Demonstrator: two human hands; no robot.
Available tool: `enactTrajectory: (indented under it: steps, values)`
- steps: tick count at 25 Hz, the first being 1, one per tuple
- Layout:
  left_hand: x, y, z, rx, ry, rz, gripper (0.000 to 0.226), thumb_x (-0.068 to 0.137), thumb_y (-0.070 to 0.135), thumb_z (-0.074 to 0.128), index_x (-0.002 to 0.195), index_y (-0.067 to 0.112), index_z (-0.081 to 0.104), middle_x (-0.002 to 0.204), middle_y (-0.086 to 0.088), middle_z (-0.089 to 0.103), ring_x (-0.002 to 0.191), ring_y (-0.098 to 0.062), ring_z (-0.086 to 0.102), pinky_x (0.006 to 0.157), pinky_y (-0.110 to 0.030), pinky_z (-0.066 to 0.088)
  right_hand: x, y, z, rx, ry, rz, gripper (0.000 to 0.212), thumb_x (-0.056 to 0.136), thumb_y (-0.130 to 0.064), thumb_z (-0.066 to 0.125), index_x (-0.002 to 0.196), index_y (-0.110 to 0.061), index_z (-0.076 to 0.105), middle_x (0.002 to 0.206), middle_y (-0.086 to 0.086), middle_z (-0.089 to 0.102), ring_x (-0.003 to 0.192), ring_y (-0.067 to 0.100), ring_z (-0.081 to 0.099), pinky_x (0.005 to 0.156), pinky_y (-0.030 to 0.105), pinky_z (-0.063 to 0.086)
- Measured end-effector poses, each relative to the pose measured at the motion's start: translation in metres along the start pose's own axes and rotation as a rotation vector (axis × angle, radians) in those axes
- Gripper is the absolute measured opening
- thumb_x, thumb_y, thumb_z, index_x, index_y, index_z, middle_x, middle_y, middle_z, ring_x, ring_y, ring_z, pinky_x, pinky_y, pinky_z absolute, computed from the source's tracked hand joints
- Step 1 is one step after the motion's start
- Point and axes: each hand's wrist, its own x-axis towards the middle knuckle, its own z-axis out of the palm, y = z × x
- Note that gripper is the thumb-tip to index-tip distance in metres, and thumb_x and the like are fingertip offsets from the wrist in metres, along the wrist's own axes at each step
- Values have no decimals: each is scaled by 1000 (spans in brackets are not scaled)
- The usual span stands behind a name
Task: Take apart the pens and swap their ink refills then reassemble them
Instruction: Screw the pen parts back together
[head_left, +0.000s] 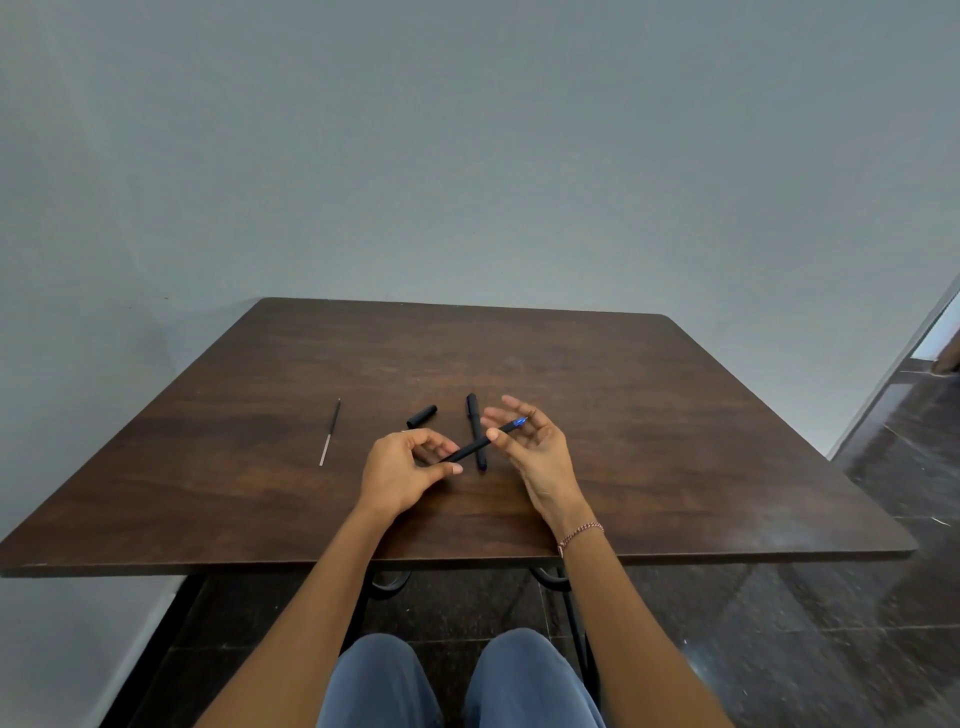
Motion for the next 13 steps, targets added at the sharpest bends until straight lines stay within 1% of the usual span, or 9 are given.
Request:
enactTrajectory:
  steps: [2, 3, 5, 7, 9, 11, 13]
  values:
    - [-1, 0, 0, 7, 2, -14, 27, 64, 24, 86, 77, 39, 67, 77, 16, 67, 71, 1, 63, 66, -16, 48, -3, 0, 0, 45, -82, -16, 54, 81, 15, 61, 124, -16, 56, 115, 8, 69, 113, 21, 64, 97, 32, 51]
    - [-1, -1, 0, 5, 5, -22, 27, 64, 24, 85, 77, 39, 66, 77, 16, 67, 72, 1, 63, 65, -15, 47, -3, 0, 0, 50, -103, -20, 56, 82, 17, 57, 126, -16, 54, 116, 9, 69, 114, 21, 63, 97, 32, 51]
    - [0, -1, 1, -11, 9, -35, 27, 64, 23, 85, 76, 38, 66, 77, 16, 67, 71, 0, 63, 63, -13, 45, -3, -1, 0, 75, -107, -13, 53, 83, 18, 54, 125, -16, 55, 113, 11, 70, 112, 22, 64, 96, 31, 51]
    - [0, -1, 1, -24, 19, -27, 27, 63, 23, 86, 75, 38, 67, 75, 14, 68, 68, 0, 63, 62, -12, 45, -4, -2, -2, 114, -102, 1, 47, 83, 16, 56, 120, -13, 58, 109, 13, 71, 108, 25, 66, 92, 31, 54]
    - [1, -3, 1, -36, 20, -18, 25, 63, 23, 86, 76, 36, 68, 76, 13, 69, 69, 0, 63, 64, -15, 47, -4, -3, -3, 130, -108, 24, 41, 81, 13, 60, 115, -12, 61, 105, 13, 73, 105, 25, 68, 86, 30, 56]
    - [0, -4, 1, -31, 9, -9, 25, 63, 24, 86, 77, 36, 69, 77, 13, 69, 71, -1, 63, 66, -19, 50, -3, -1, -5, 128, -86, 24, 39, 76, 6, 68, 110, -12, 63, 100, 12, 74, 101, 24, 69, 80, 28, 57]
    - [0, -5, 1, -29, -7, 4, 25, 64, 24, 86, 77, 36, 68, 77, 14, 68, 71, 3, 62, 66, -18, 49, -2, 1, -6, 121, -63, 14, 39, 68, -2, 74, 105, -13, 65, 95, 12, 75, 97, 24, 71, 74, 26, 58]
